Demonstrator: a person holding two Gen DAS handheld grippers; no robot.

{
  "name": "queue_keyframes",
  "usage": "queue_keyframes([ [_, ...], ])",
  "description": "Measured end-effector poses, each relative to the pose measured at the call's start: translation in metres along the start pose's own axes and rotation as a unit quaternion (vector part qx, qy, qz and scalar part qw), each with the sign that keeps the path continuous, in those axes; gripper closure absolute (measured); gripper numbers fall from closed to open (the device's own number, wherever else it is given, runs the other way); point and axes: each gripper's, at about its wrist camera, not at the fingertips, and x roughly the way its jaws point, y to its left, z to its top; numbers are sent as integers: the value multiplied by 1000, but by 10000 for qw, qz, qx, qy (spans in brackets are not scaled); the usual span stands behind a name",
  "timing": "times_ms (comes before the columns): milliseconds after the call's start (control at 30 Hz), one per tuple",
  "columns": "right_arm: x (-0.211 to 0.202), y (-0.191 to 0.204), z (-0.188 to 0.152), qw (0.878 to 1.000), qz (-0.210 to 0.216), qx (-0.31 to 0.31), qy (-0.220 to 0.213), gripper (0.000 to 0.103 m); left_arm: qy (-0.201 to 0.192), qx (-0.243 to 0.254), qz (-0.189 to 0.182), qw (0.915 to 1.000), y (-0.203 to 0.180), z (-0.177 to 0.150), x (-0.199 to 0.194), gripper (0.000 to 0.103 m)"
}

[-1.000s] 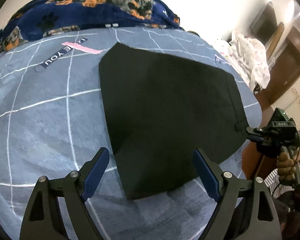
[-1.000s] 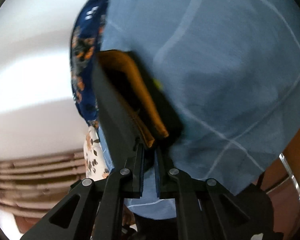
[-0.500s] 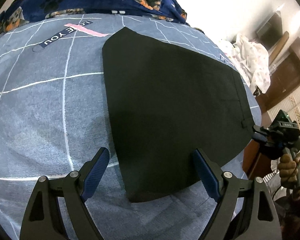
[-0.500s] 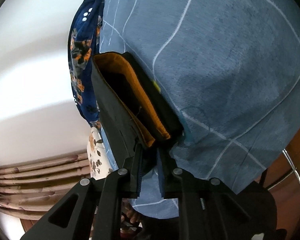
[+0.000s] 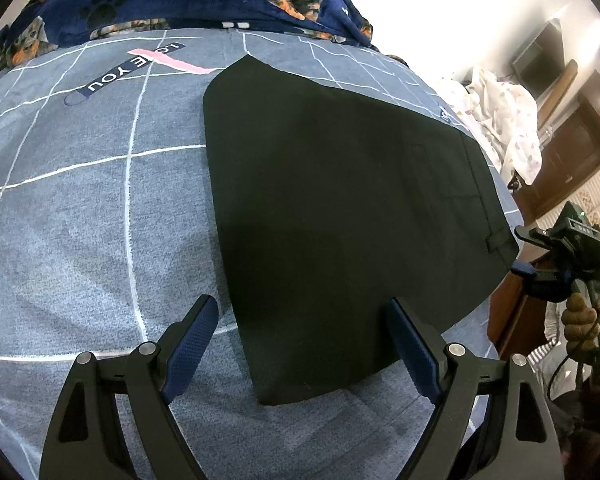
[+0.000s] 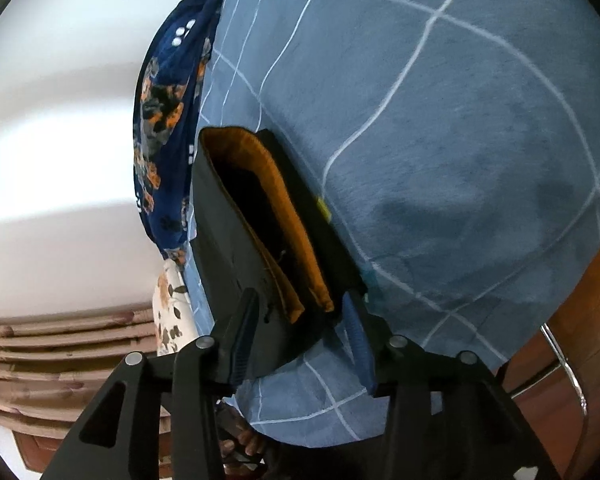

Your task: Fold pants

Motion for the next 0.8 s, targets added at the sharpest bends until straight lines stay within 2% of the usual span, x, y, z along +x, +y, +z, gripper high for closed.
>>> queue_keyframes([
  [67,5,7,-2,9994,-172,-305,7,80,4,1,17,10000,0,0,0,16],
  [133,7,8,-2,9986,-300,-444,-11,84,4,7,31,10000,-1,0,1,16],
  [400,-4,14,-1,9970,-207,-722,-161,86,-48,283,179,9994,-14,3,-2,16],
  [500,2,-7,4,9986,-151,-499,-36,86,4,213,123,9997,-12,0,3,16],
  [633,1,-7,4,9990,-40,-453,-15,83,2,86,62,9999,-7,1,3,14],
  [800,-4,18,4,9924,-434,-1136,-165,78,-64,138,129,9998,-8,1,-1,14],
])
